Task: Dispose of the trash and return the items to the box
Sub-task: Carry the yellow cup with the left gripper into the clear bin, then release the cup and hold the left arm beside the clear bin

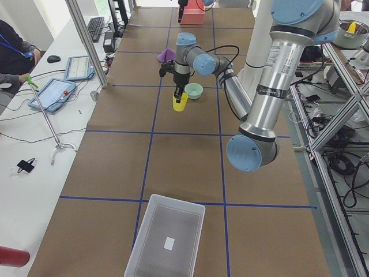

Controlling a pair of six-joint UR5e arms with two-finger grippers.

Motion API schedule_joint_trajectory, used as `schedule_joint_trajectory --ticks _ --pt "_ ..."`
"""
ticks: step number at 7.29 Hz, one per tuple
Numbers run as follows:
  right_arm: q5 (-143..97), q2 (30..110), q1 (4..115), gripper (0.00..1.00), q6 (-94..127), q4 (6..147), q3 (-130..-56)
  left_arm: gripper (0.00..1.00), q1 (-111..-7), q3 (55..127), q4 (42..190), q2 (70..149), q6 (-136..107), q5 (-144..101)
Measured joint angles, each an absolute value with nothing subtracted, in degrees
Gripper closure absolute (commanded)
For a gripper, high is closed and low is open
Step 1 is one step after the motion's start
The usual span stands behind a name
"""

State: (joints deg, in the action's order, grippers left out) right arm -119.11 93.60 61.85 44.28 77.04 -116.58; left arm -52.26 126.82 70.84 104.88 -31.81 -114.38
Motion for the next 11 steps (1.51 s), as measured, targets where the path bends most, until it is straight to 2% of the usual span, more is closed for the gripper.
schedule_joint_trajectory --ticks 3,5,7,11 --pt "-118.7 93.6 61.5 0.00 44.2 77.0 -116.6 1.00 -71.3 119.9 70.4 98.3 1.6 -121.8" --pt "-117.6 93.6 61.0 0.00 44.3 77.0 -116.6 1.00 -82.4 108.0 73.5 97.2 23.3 -124.4" --pt "-116.8 93.5 60.7 0.00 44.2 77.0 -116.6 1.00 -89.5 92.7 83.5 97.1 36.5 -127.2" --pt "-116.1 93.5 60.2 0.00 44.2 76.7 -116.6 1.00 -95.0 67.6 100.9 97.6 50.7 -132.3"
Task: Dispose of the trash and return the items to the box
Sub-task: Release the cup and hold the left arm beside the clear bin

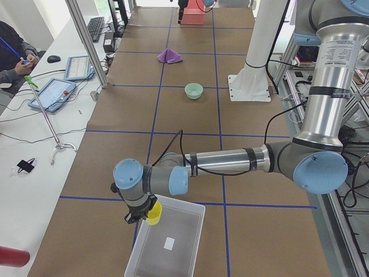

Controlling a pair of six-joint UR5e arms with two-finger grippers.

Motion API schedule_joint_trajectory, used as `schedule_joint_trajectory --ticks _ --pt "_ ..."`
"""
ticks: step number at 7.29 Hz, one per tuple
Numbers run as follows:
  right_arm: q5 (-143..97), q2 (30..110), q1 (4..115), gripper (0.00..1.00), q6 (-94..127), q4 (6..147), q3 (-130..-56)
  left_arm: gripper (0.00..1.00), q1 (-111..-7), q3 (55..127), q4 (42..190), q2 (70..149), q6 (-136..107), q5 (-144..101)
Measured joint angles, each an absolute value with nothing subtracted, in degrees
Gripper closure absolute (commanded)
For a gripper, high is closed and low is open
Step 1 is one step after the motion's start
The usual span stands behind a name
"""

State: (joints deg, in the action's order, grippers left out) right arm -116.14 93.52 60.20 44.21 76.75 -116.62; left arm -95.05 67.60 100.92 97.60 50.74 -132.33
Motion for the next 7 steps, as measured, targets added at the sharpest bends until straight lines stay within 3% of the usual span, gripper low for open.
schedule_joint_trajectory --ticks 4,5,6,7 --pt "-116.0 93.5 59.4 0.00 44.2 74.7 -116.3 1.00 -98.4 54.1 108.3 98.4 59.0 -133.1" --pt "-115.9 93.5 59.3 0.00 44.2 74.6 -116.3 0.82 -98.5 50.1 110.9 99.8 59.2 -133.1" --pt "-115.7 93.5 59.2 0.00 44.2 74.6 -116.3 0.35 -98.5 47.2 112.3 101.4 59.3 -133.1" --pt "-115.5 93.5 59.1 0.00 44.2 74.6 -116.3 0.12 -98.5 45.5 113.0 102.4 59.3 -133.0"
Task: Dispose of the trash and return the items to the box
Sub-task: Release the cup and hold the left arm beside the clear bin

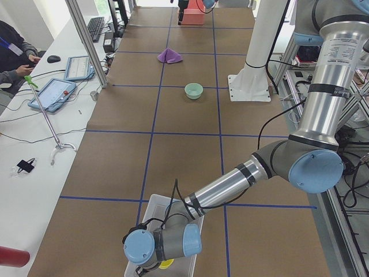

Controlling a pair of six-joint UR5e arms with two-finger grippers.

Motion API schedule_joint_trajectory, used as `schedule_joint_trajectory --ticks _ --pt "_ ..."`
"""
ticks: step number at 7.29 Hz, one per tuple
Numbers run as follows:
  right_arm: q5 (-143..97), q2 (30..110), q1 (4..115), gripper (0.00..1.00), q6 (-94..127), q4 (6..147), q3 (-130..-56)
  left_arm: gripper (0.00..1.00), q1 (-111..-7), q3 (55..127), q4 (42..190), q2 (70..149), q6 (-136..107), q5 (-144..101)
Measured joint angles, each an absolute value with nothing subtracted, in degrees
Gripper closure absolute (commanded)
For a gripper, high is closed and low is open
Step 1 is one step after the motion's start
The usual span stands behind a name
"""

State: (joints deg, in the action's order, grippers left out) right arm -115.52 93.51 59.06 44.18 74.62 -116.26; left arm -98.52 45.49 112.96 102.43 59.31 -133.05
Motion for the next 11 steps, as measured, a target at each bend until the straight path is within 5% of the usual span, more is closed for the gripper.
schedule_joint_trajectory --ticks 1,5,7,9,11 --pt "-115.4 93.5 59.0 0.00 44.2 74.6 -116.3 0.03 -98.5 44.8 113.6 102.9 59.3 -133.0" --pt "-115.4 93.1 58.9 0.00 44.3 74.6 -116.2 0.03 -100.9 46.4 110.0 108.3 57.2 -133.1" --pt "-115.4 93.1 58.8 0.00 44.3 74.6 -116.2 0.03 -103.5 62.0 98.8 106.8 47.1 -133.1" --pt "-115.4 93.1 58.7 0.00 44.3 74.6 -116.2 0.03 -101.8 86.8 93.1 96.3 25.1 -133.2" --pt "-115.4 93.2 58.7 0.00 44.3 74.6 -116.1 0.03 -94.1 103.7 92.1 89.8 3.0 -134.3"
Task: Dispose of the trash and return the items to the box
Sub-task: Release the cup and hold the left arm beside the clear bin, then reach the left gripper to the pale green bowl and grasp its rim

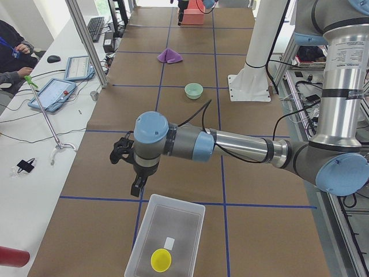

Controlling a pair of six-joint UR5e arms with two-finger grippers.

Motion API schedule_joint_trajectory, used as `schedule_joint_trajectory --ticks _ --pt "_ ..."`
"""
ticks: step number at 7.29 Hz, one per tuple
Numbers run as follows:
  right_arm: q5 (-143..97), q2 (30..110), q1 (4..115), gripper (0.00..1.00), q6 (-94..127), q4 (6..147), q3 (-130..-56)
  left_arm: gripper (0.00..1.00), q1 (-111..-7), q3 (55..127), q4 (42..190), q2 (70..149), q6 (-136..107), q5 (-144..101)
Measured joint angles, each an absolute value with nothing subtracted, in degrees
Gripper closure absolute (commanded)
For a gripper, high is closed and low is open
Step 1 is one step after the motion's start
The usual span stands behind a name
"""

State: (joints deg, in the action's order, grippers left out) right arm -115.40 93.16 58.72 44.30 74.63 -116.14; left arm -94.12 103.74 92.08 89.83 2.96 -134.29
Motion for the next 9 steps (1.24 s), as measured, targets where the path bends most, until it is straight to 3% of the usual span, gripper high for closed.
schedule_joint_trajectory --ticks 4,7,9 --pt "-115.4 93.2 58.7 0.00 44.3 74.7 -116.1 0.03 -69.3 120.5 92.4 91.6 -38.2 -131.8" --pt "-115.4 93.2 58.7 0.00 44.3 74.7 -116.0 0.02 -46.5 121.8 92.2 102.1 -61.6 -118.9" --pt "-115.4 93.2 58.7 0.00 44.3 74.7 -115.9 0.02 -35.4 117.6 92.2 108.9 -68.6 -111.0"
